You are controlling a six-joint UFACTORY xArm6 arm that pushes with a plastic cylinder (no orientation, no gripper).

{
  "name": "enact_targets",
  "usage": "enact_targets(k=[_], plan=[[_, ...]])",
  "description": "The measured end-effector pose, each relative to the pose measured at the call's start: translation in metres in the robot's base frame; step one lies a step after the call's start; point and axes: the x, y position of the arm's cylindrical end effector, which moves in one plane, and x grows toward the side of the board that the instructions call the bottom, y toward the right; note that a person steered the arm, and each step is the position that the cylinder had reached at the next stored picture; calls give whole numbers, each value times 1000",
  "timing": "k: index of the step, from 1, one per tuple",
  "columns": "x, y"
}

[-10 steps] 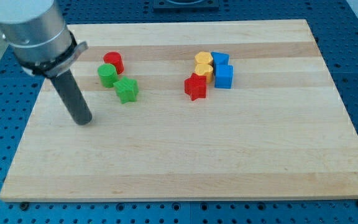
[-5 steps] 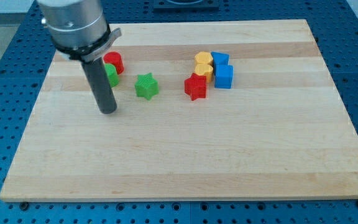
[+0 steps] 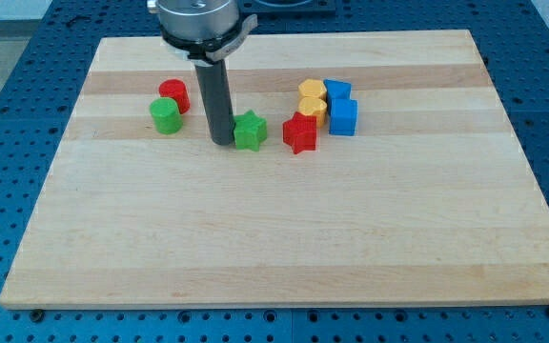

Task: Push the green star near the red star

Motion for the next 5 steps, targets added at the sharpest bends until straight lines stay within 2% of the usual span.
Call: enact_targets(k=[3,5], plan=[[31,-4],[8,20]])
